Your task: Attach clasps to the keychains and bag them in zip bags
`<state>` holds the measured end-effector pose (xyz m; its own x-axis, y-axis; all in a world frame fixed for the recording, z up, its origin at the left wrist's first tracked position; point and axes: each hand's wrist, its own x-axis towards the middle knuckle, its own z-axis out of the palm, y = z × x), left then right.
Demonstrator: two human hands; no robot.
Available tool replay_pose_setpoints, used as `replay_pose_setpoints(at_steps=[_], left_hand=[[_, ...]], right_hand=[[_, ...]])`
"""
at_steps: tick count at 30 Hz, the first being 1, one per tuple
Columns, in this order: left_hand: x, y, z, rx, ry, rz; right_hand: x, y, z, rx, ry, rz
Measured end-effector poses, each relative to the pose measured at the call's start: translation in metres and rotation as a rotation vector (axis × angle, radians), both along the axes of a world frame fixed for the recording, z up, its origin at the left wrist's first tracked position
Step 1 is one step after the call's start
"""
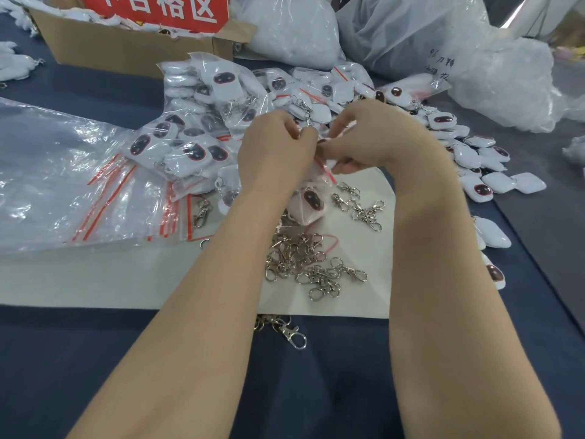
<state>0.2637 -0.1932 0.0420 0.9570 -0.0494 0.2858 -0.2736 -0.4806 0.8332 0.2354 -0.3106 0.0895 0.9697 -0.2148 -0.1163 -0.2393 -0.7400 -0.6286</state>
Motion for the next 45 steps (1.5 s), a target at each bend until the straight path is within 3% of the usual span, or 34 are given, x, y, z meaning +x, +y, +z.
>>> replay_pose_setpoints(at_steps=[6,10,12,17,21,24,26,29,34,38,45], left_hand=[[0.001,0.002,0.006,-0.059,0.016,0.008],[0.001,0.002,0.015,-0.305,0.089,-0.006],[-0.002,0.003,0.023,-0.347,0.075,0.0],[-0.006,0.004,0.037,-0.576,0.059,0.01],[-0.007,0.008,0.044,-0.78,0.1,0.003],[-0.009,0.008,0.045,-0.842,0.08,-0.015],[-0.007,0.01,0.044,-0.756,0.008,0.022],[0.001,0.019,0.038,-0.598,-0.08,0.086],[0.004,0.02,0.03,-0.601,0.147,-0.177],[0.0,0.012,0.029,-0.632,0.103,-0.196],[0.001,0.011,0.028,-0.748,0.173,-0.194]], right_hand=[[-0.003,-0.002,0.002,0.078,-0.007,0.123],[-0.004,0.004,0.006,-0.148,-0.036,0.235],[-0.005,0.008,0.009,-0.166,-0.051,0.247],[-0.001,0.003,0.008,0.066,-0.402,0.004],[-0.004,-0.001,0.001,0.24,-0.18,0.09],[0.002,0.003,-0.005,0.297,-0.336,0.073],[0.004,0.004,-0.006,0.494,-0.455,0.082],[0.004,0.001,-0.004,0.965,-0.53,0.131],[0.007,-0.001,-0.007,1.343,-0.526,-0.002],[0.015,-0.005,-0.012,1.228,-0.583,-0.19],[0.019,-0.007,-0.019,1.049,-0.51,-0.098]])
